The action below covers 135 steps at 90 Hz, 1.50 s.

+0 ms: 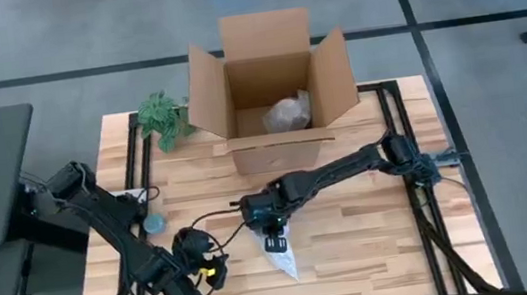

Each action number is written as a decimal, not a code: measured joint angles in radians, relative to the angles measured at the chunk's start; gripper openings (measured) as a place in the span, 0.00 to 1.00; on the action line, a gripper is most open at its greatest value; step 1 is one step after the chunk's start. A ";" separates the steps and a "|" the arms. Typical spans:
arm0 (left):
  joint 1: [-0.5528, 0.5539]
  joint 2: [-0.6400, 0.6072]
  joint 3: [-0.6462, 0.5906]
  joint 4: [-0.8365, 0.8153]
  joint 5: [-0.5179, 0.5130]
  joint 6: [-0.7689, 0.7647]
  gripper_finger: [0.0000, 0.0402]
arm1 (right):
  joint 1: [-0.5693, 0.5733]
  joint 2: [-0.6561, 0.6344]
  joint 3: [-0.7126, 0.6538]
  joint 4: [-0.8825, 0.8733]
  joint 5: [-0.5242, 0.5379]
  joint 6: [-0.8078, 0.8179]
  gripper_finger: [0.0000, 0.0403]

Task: Wrap mug
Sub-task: Wrap the blue mug with bubble wrap

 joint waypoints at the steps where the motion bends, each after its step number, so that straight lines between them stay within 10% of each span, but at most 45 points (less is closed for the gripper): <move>1: 0.000 0.000 0.000 0.000 0.000 0.000 0.63 | 0.000 0.000 0.010 -0.010 0.000 -0.003 0.00; 27: 0.000 0.000 0.000 0.000 -0.002 0.000 0.63 | -0.015 -0.006 0.205 -0.162 0.025 -0.009 0.00; 93: 0.000 0.000 0.000 0.003 -0.001 -0.005 0.63 | 0.013 0.162 0.136 -0.096 0.130 -0.047 0.00; 135: 0.000 0.000 0.000 -0.002 -0.003 0.003 0.63 | 0.016 -0.052 0.162 -0.203 -0.012 -0.030 0.00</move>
